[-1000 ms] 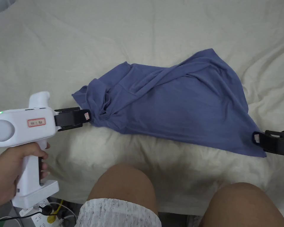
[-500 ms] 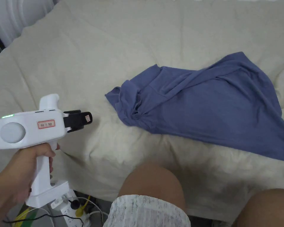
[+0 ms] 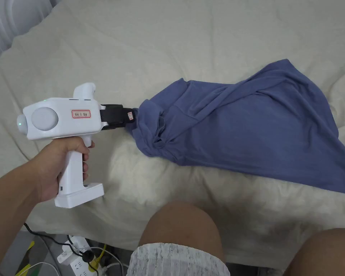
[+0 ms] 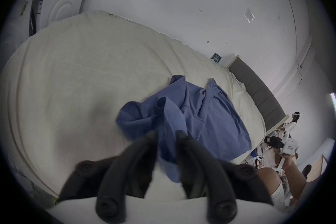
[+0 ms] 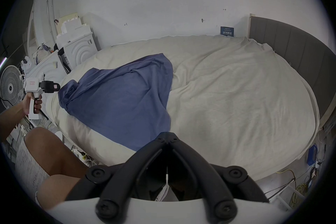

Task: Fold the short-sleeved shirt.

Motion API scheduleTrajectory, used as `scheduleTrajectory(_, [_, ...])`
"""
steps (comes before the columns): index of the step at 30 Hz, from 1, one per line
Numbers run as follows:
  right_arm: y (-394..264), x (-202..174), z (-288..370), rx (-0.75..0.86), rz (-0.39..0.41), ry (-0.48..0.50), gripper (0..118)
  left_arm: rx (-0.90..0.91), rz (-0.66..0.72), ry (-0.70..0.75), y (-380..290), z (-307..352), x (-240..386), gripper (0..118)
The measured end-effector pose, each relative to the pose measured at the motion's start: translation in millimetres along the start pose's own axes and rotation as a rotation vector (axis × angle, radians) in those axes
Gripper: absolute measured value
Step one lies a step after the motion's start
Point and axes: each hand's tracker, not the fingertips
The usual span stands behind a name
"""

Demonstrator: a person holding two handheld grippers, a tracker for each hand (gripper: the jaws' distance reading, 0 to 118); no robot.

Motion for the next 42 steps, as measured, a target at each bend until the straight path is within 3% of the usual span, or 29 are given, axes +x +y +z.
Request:
scheduleTrajectory(1, [0, 2, 0, -0.001, -0.002, -0.002, 1, -0.014, 0.017, -0.011, 3, -4, -1, 39])
scheduleTrajectory(3, [0, 3, -1, -0.002, -0.003, -0.009, 1, -0.014, 0.029, -0.023, 5, -10, -1, 49])
scheduleTrajectory(12, [2, 4, -6, -0.011, -0.001, -0.011, 1, -0.155, -0.002, 0.048, 7, -45, 1, 48])
scheduleTrajectory(14, [2, 6, -10, -0.018, 0.006, -0.001, 1, -0.171, 0.016, 0.051, 7, -48, -1, 35])
scheduleTrajectory(15, [2, 5, -11, -0.018, 0.012, 0.000, 1, -0.168, 0.020, 0.050, 6, -48, -2, 14])
scheduleTrajectory(16, [2, 4, -13, -0.021, 0.016, 0.004, 1, -0.161, 0.027, 0.054, 5, -48, -2, 3])
scheduleTrajectory(18, [2, 4, -17, -0.026, 0.017, 0.013, 1, -0.137, 0.057, 0.095, 3, -46, -4, 1])
scheduleTrajectory(30, [-8, 0, -51, -0.112, 0.076, 0.097, 2, -0.018, 0.206, -0.038, -32, -10, -27, 1])
scheduleTrajectory(31, [-11, 1, -54, -0.126, 0.076, 0.109, 9, -0.010, 0.224, -0.068, -36, -8, -29, 1])
scheduleTrajectory(32, [-13, 1, -56, -0.145, 0.080, 0.112, 25, -0.006, 0.234, -0.065, -39, -6, -30, 1])
scheduleTrajectory(33, [-16, 3, -60, -0.168, 0.080, 0.125, 53, -0.001, 0.236, -0.064, -41, -4, -30, 1])
scheduleTrajectory(34, [-19, 4, -64, -0.181, 0.081, 0.127, 69, -0.004, 0.232, -0.065, -44, -4, -30, 1])
scheduleTrajectory(37, [-26, 4, -70, -0.170, 0.073, 0.135, 72, 0.001, 0.245, -0.073, -48, -1, -32, 1])
scheduleTrajectory(42, [-34, 1, -91, -0.165, 0.129, 0.082, 72, 0.010, 0.248, -0.080, -50, 1, -29, 1])
